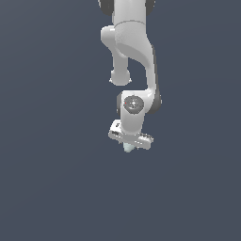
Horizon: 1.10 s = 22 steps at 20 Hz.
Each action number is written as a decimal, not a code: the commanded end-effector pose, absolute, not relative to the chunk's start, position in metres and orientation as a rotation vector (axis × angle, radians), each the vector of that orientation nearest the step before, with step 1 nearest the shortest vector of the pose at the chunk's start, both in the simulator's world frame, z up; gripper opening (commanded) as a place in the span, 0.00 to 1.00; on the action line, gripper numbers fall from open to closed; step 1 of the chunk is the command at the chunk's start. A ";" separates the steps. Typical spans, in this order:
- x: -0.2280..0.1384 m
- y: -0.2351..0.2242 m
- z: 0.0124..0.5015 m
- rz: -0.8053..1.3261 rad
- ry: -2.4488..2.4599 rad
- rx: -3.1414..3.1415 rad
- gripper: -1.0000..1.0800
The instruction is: Pick up the object and move it to a goal position.
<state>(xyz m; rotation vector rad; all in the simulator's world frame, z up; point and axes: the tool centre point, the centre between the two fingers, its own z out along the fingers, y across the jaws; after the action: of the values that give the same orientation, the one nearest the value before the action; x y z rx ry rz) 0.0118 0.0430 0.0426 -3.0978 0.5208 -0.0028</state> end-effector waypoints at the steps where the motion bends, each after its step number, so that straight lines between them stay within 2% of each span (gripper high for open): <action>1: 0.011 0.043 0.041 0.000 0.520 -3.098 0.00; 12: -0.002 0.035 0.056 -0.002 0.521 -3.098 0.00; 22: -0.044 0.010 0.101 -0.002 0.521 -3.097 0.00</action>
<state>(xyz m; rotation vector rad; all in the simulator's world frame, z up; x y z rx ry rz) -0.0365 0.0150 0.0920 -3.0977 0.5208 -0.0004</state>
